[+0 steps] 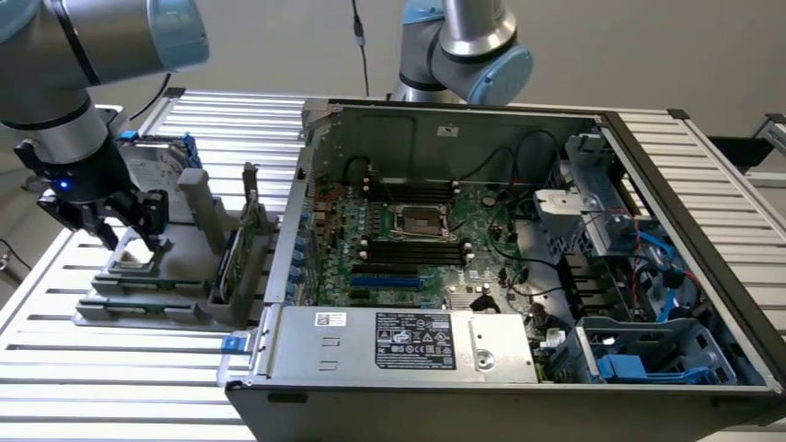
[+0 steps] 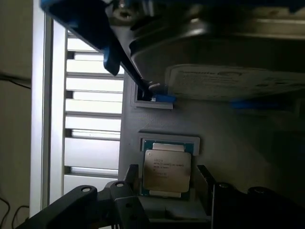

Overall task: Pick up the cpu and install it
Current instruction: 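Pick up the cpu and move it towards the insertion slot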

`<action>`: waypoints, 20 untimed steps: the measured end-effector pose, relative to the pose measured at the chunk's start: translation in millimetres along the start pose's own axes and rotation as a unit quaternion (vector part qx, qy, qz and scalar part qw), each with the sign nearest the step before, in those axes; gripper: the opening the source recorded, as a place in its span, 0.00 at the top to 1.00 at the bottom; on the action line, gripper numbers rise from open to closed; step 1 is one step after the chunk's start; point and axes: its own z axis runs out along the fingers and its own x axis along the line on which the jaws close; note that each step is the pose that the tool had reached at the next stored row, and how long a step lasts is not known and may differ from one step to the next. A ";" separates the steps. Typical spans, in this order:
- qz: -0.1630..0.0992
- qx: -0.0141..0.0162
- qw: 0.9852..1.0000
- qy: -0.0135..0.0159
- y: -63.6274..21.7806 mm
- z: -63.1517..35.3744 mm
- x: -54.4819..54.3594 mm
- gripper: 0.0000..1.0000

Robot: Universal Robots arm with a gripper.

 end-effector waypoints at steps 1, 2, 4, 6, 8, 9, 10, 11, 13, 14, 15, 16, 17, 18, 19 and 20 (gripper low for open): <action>0.000 0.000 1.000 0.000 -0.2 1.8 0.0 0.40; 0.000 0.000 1.000 0.000 -0.3 3.3 0.0 0.40; 0.000 0.000 1.000 0.000 -0.6 5.6 -0.2 0.40; 0.000 0.000 1.000 0.000 -0.7 7.9 -0.3 0.40; 0.000 0.000 1.000 0.000 -0.8 10.2 -0.4 0.40; 0.000 0.000 1.000 0.000 -0.9 10.9 -0.4 0.40; 0.000 0.000 1.000 0.000 -0.9 11.5 -0.4 0.40; 0.000 0.000 1.000 0.000 -0.9 11.8 -0.5 0.40; 0.000 0.000 1.000 0.000 -1.0 12.5 -0.8 0.40; 0.000 0.000 1.000 0.000 -1.0 13.0 -1.0 0.40; 0.000 0.000 1.000 0.000 -1.0 13.2 -1.1 0.40; 0.001 0.000 1.000 0.000 -1.1 13.6 -1.1 0.40; 0.001 0.000 1.000 0.000 -1.1 13.8 -1.1 0.40; 0.001 0.000 1.000 0.000 -1.1 14.0 -1.1 0.40; 0.002 0.000 1.000 0.000 -1.1 14.5 -1.2 0.40; 0.003 0.000 1.000 0.000 -1.2 15.0 -1.3 0.40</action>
